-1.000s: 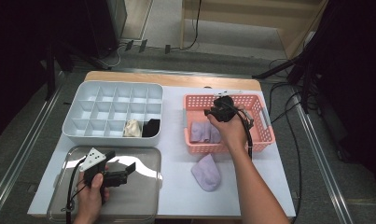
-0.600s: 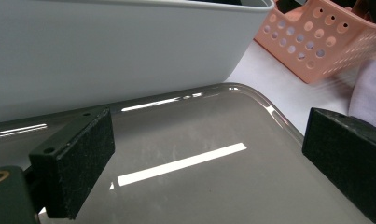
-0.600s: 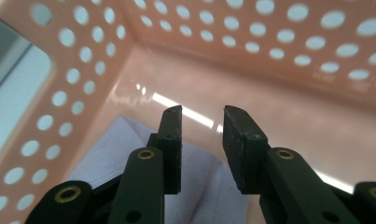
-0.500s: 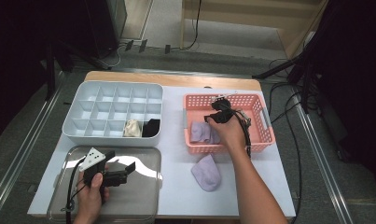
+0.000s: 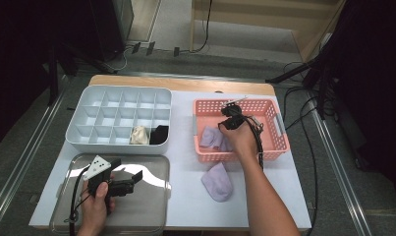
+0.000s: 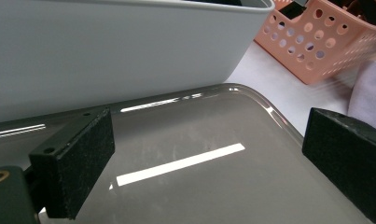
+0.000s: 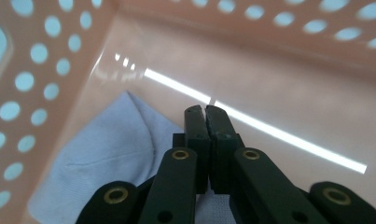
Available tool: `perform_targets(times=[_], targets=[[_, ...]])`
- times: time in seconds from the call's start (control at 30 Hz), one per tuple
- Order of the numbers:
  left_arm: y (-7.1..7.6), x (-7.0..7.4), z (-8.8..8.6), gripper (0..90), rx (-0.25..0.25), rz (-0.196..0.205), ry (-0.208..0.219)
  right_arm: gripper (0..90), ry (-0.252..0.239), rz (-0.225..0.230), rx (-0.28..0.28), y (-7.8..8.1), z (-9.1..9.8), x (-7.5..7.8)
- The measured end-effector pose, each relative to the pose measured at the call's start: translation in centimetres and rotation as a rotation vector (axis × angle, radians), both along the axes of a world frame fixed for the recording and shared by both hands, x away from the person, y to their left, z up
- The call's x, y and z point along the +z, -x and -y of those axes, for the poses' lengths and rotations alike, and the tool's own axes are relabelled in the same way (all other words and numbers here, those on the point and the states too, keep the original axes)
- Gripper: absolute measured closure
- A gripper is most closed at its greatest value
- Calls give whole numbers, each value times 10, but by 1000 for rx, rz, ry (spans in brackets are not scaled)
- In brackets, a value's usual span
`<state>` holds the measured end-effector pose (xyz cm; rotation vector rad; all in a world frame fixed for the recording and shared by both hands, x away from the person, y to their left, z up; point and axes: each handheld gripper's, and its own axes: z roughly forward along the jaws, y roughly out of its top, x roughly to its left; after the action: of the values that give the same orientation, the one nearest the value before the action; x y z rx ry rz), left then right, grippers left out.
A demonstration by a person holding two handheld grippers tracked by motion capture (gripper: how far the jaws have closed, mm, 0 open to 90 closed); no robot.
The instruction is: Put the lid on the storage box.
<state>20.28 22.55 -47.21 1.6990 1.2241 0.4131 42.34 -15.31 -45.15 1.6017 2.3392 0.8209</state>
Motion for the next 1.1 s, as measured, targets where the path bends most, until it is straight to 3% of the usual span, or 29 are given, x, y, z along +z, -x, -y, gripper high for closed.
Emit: perform_targets(times=[0.33, 0.83, 0.9, 1.0, 1.1], targets=[[0, 0, 0, 29, 1, 0, -3, 897, -29, 192, -49, 8, 7, 19], [0, 0, 1, 29, 5, 2, -7, 897, -63, 335, -48, 28, 12, 45], [0, 0, 1, 29, 5, 0, -8, 896, -81, 311, -50, 27, 13, 44], [0, 0, 1, 29, 4, -1, -11, 895, -61, 267, -26, 25, 8, 36], [0, 0, 0, 29, 6, 1, -5, 895, -72, 269, -20, 24, 3, 34]])
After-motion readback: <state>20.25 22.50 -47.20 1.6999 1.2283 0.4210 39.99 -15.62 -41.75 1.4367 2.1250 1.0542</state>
